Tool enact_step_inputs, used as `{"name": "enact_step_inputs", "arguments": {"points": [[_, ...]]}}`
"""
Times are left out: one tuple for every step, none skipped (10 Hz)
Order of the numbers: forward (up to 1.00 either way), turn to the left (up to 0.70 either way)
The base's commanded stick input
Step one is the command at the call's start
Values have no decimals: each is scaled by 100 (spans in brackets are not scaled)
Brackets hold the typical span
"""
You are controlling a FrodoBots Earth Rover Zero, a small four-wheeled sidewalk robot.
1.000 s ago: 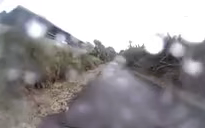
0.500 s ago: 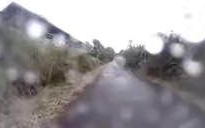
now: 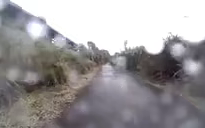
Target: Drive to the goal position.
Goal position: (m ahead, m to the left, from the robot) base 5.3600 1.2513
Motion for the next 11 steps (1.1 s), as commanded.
{"name": "enact_step_inputs", "arguments": {"points": [[100,-16],[100,-3],[100,0],[100,0],[100,0],[100,0],[100,0],[100,0],[100,0],[100,0],[100,0]]}}
